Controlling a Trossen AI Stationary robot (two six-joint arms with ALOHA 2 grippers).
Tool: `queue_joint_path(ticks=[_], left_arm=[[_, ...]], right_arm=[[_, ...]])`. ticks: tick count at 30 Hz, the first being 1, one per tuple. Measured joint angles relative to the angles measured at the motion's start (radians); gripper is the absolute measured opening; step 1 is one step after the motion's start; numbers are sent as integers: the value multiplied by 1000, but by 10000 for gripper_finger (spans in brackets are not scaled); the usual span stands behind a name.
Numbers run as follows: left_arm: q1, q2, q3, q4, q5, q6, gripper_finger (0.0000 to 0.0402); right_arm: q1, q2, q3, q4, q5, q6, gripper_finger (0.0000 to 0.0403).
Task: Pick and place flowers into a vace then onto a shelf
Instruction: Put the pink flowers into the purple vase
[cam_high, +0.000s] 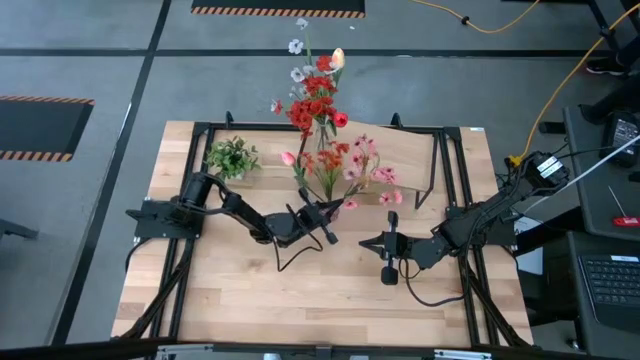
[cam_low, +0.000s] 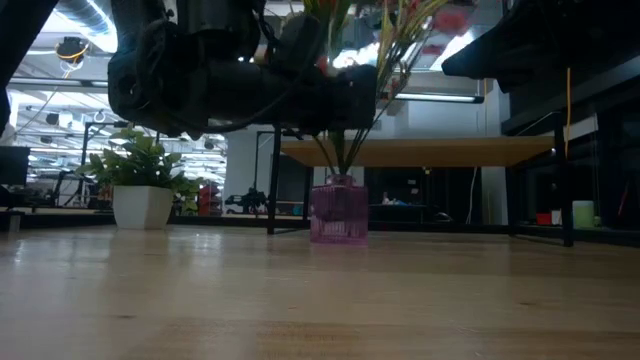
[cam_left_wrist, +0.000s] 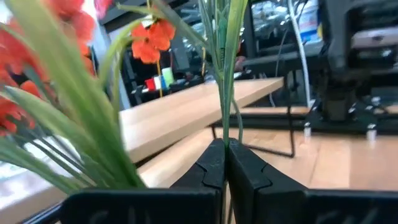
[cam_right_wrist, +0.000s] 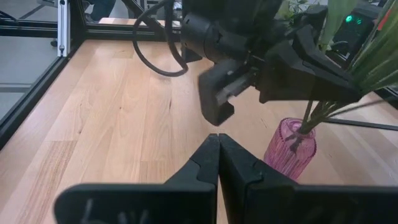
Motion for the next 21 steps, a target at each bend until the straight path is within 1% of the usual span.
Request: queue_joint_path(ticks=[3, 11, 16, 19, 21], left_arm=[[-2, 0, 0, 37, 6, 22, 2], [-1, 0, 0, 56, 11, 27, 3], [-2, 0, 1, 100, 11, 76, 3], [-5, 0, 1, 93, 7, 73, 3], [-5, 0, 1, 53, 7, 55, 3]], right_arm=[[0, 0, 0, 0, 0, 22, 9], [0, 0, 0, 0, 0, 26, 9], [0, 0, 0, 0, 0, 25, 9], [0, 0, 0, 0, 0, 25, 9], [0, 0, 0, 0, 0, 24, 9]])
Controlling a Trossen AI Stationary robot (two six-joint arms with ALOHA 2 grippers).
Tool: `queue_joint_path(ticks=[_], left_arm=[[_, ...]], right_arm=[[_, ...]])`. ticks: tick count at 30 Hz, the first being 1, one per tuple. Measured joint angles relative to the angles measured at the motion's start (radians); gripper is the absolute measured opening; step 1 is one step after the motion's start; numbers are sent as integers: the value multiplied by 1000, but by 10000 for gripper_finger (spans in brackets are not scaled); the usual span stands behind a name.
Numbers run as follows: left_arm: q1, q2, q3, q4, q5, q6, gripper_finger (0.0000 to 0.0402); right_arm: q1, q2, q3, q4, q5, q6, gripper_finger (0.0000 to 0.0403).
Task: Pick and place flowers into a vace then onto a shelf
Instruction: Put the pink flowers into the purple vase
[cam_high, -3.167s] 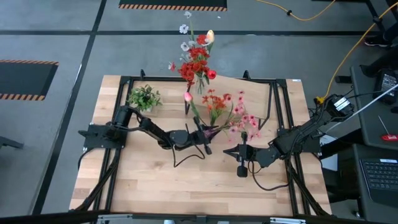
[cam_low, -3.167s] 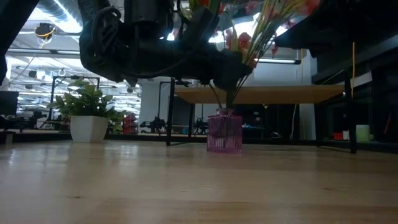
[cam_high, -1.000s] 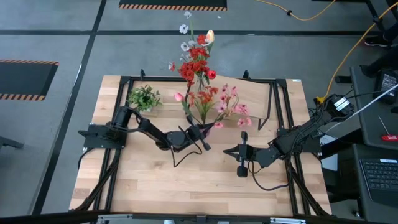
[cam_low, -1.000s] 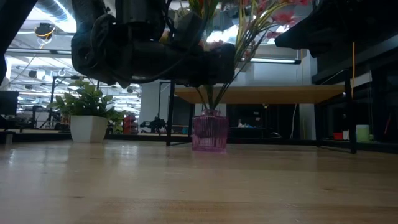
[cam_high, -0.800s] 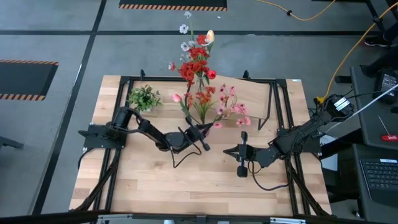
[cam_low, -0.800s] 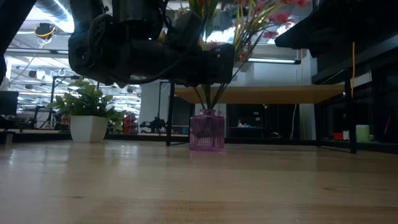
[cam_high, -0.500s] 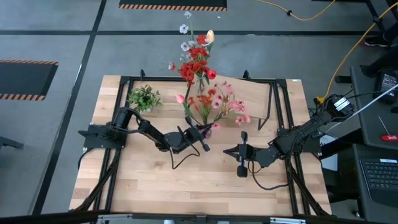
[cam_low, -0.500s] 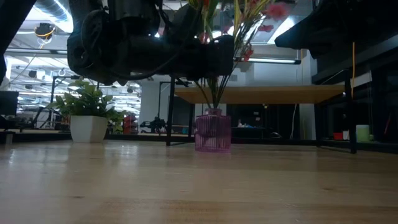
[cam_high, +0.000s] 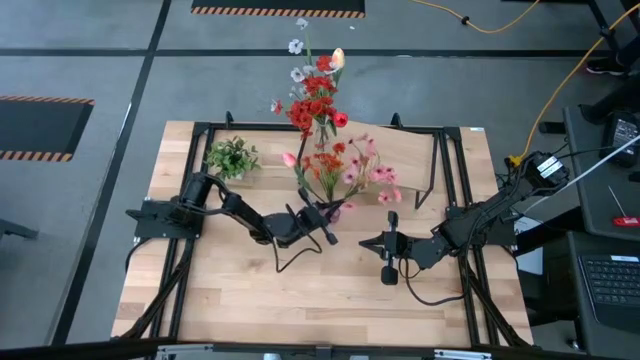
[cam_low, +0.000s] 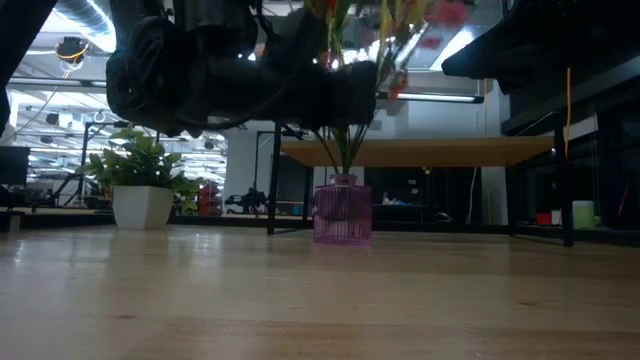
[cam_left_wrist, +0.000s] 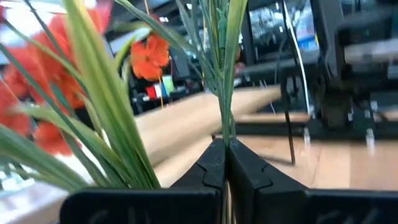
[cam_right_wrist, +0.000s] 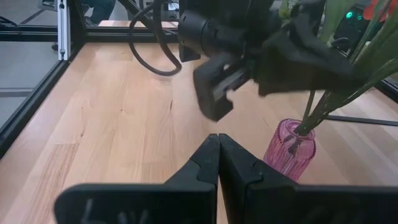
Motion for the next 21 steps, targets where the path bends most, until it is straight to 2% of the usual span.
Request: queue_joint_path(ticks=[11, 17, 21], left_arm=[[-2, 0, 1, -52, -7, -21, 9], [-21, 0, 1, -58, -18, 44, 54], [-46, 0, 1, -56, -94, 88, 94]], right_arm=[[0, 0, 0, 0, 0, -2, 9], [0, 0, 0, 0, 0, -2, 9], [0, 0, 0, 0, 0, -2, 9]])
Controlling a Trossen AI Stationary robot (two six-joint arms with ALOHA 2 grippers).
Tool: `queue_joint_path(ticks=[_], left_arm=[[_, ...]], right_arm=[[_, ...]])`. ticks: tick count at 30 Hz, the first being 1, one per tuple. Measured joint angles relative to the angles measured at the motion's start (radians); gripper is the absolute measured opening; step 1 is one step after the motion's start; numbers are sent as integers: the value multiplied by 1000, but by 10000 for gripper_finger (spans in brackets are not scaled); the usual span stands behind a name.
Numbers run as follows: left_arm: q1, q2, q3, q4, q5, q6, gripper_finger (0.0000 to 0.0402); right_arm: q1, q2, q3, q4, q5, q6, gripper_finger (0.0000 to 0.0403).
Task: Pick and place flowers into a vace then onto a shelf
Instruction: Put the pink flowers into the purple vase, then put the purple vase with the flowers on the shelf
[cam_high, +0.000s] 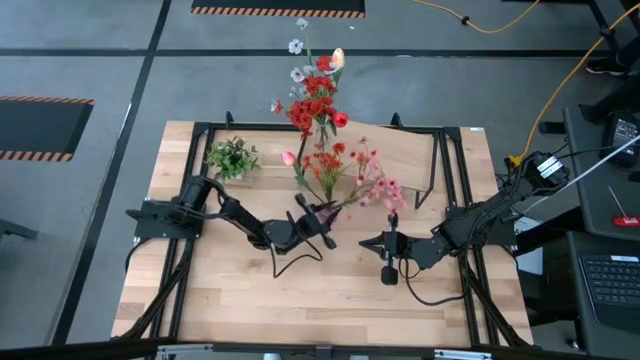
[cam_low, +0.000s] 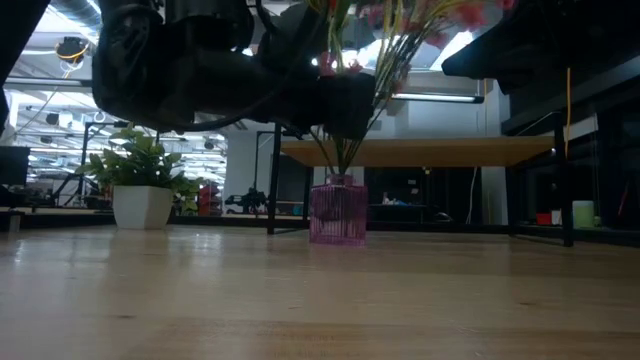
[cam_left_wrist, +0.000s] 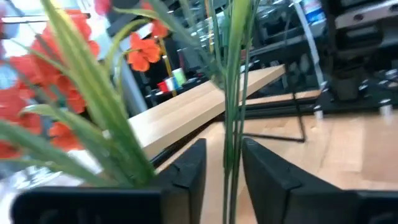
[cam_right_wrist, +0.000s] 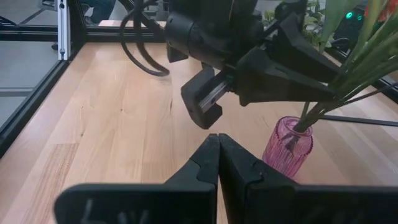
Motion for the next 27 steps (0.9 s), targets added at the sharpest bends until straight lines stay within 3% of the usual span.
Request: queue_joint_path(ticks=[4, 11, 20, 27], left_arm=[[-26, 0, 0, 3, -57, 46, 131], [-60, 0, 0, 3, -68, 68, 171], [-135, -14, 0, 0, -117, 132, 168], [-230, -124, -44, -62, -156, 160, 150]], right_arm=[[0, 0, 0, 0, 0, 0, 9], [0, 0, 0, 0, 0, 1, 9], [0, 0, 0, 0, 0, 2, 9], [0, 0, 0, 2, 0, -1, 9]])
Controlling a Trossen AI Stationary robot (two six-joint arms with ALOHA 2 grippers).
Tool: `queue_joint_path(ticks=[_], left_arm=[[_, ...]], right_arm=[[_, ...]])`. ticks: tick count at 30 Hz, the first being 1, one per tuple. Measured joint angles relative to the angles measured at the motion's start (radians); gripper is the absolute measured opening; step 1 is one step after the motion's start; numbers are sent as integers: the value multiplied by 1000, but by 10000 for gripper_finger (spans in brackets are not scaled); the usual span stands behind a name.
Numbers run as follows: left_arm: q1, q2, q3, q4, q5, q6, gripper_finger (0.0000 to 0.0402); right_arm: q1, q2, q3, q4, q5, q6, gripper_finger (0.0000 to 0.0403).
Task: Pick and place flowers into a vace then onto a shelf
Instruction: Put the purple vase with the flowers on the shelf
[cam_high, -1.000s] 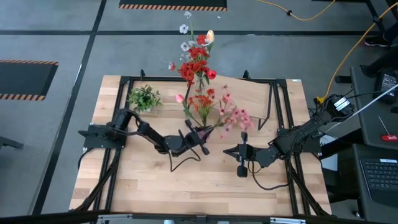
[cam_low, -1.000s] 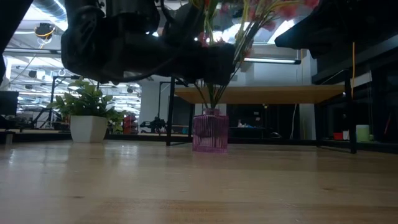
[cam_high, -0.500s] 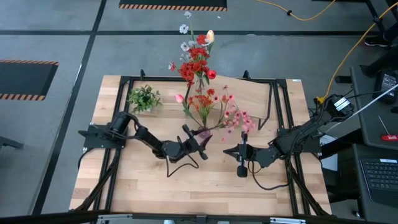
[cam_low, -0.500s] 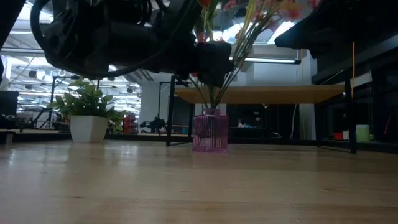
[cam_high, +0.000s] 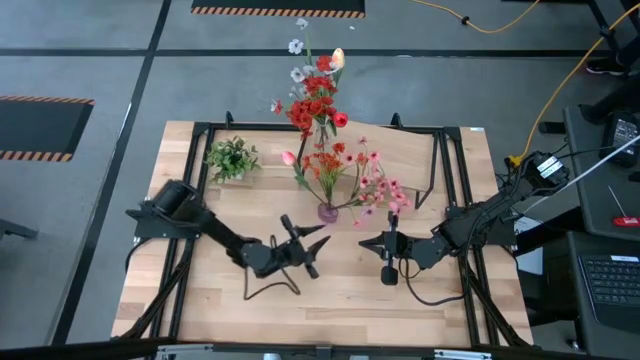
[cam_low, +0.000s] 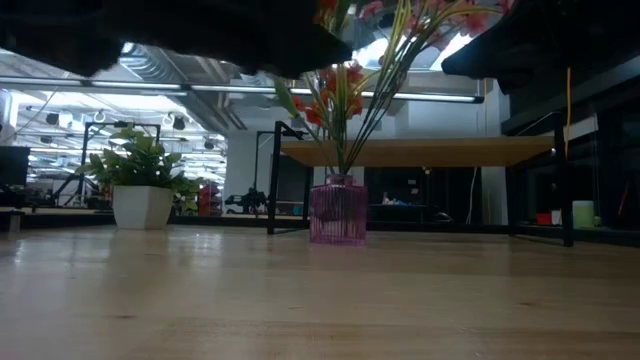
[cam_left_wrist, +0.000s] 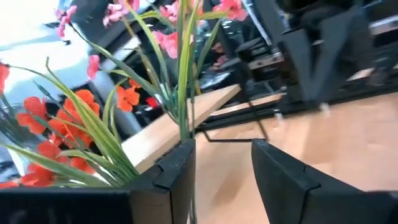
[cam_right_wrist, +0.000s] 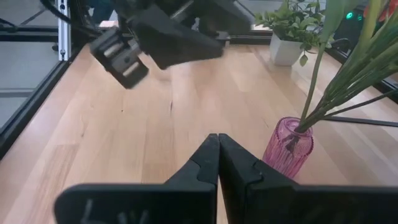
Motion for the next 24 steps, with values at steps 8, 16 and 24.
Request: queue_joint_path(ticks=[8, 16, 24], left_arm=[[-32, -239, -203, -317, 263, -381, 114], [-32, -455, -341, -475, 437, -545, 56], [-30, -605, -471, -542, 535, -552, 3]], right_arm=[[33, 0, 16, 11, 0, 79, 9], [96, 1, 51, -6, 9, 87, 4], [77, 123, 51, 35, 12, 110, 2]])
